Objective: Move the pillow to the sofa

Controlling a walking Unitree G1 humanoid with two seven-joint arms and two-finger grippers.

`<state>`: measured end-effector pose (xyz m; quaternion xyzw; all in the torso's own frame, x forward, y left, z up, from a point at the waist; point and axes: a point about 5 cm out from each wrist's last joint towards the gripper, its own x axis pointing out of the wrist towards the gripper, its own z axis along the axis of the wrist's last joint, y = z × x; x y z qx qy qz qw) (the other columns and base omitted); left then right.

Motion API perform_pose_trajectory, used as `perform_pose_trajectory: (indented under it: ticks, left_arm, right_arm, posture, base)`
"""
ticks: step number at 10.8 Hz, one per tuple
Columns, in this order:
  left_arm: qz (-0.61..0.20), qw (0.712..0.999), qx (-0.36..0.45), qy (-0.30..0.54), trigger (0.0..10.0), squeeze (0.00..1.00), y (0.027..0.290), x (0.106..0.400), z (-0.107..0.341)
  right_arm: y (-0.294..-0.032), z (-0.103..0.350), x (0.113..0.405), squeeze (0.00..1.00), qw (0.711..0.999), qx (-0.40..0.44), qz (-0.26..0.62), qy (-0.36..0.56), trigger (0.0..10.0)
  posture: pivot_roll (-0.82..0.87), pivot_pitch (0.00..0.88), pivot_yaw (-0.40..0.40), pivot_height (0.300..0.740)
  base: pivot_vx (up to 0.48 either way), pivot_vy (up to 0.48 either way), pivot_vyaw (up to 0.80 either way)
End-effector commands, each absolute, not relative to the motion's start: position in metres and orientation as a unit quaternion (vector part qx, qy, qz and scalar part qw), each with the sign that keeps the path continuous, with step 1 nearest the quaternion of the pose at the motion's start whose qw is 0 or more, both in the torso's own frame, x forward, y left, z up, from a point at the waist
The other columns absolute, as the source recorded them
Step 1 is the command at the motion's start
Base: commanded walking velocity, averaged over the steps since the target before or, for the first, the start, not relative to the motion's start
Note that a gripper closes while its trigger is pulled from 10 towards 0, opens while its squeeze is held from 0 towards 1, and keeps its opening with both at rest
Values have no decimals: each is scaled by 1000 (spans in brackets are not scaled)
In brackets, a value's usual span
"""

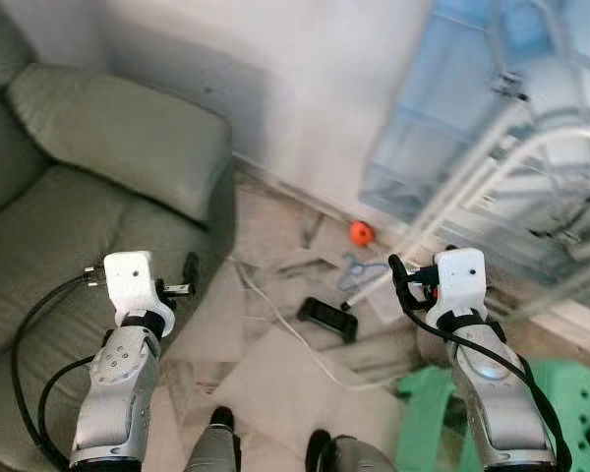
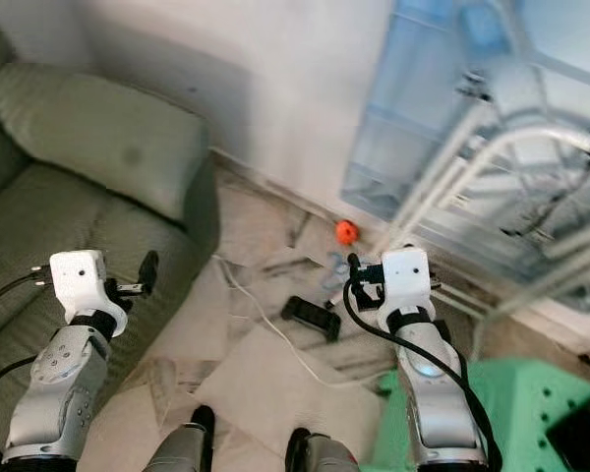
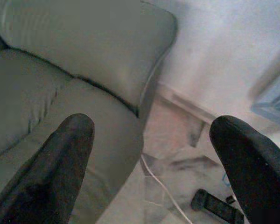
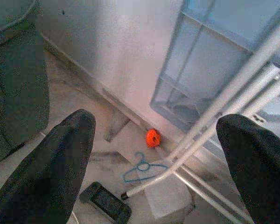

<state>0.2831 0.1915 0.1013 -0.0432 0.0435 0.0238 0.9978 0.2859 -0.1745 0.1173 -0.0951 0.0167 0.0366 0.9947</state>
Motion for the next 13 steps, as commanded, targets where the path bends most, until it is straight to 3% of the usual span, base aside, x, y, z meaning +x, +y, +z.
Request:
perform_pose_trajectory:
  ticks: [1, 11, 13]
  left_arm:
    - [38, 997, -46, 56, 10000, 0, 196, 282, 96]
    - [76, 994, -62, 45, 10000, 0, 210, 287, 97]
    - [110, 993, -17, 45, 10000, 0, 220, 285, 95]
  right_arm:
    - [-177, 118, 285, 0, 994, -99, 35, 18, 10000]
    - [-171, 130, 290, 0, 995, -94, 39, -1, 10000]
    - [-171, 130, 290, 0, 995, -93, 38, 0, 10000]
  posture:
    - [-88, 227, -85, 740]
    - [-93, 239, -80, 740]
    - [-94, 242, -80, 740]
  base:
    - [0, 0, 800]
    - [0, 0, 800]
    - [0, 0, 800]
